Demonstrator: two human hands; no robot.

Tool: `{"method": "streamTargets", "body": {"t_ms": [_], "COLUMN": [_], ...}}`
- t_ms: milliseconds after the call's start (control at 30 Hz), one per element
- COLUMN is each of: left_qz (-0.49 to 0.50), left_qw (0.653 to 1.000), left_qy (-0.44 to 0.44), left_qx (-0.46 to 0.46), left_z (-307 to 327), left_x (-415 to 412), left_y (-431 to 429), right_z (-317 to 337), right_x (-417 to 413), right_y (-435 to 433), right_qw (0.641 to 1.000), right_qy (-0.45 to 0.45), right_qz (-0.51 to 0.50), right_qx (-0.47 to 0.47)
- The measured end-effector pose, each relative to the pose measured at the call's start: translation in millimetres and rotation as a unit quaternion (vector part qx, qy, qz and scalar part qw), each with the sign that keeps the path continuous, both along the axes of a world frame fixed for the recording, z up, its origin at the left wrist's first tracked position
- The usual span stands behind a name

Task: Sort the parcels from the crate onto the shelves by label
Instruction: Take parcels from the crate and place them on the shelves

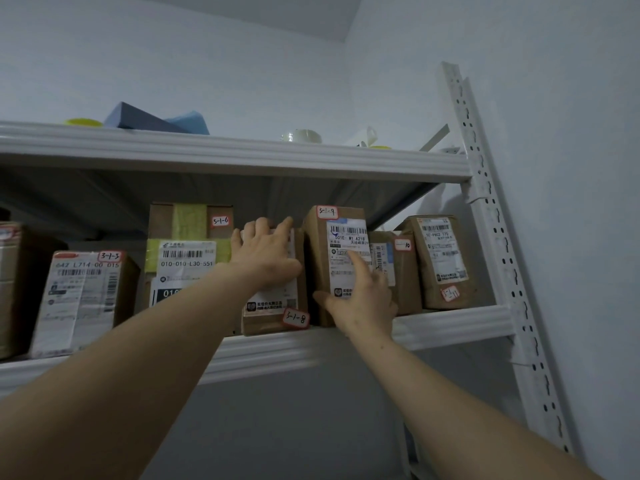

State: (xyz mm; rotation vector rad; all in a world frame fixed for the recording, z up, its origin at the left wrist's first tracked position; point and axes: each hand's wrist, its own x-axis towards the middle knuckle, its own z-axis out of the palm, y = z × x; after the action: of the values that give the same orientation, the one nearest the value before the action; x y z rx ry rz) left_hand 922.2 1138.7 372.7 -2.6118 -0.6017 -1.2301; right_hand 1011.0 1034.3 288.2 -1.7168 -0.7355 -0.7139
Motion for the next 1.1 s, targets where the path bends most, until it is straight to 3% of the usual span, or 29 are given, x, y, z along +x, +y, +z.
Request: {"method": "streamTargets", "body": {"t_ms": [367,1100], "left_qz": [-0.051,-0.034], "left_qw": [0.999,0.999], "left_qy": [0.013,-0.01], "left_qx": [-0.013,-0.015], "left_z": [-8,-15], "left_x": [1,31], "left_y": [5,7], "right_z": [-13,-22], "right_x": [4,32], "right_y": [6,7], "right_qw": [0.999,0.997], "right_qy": [0.005,-0.075], "right_qz": [-0.022,-0.025], "right_qx": [-0.046,-0.01]}}
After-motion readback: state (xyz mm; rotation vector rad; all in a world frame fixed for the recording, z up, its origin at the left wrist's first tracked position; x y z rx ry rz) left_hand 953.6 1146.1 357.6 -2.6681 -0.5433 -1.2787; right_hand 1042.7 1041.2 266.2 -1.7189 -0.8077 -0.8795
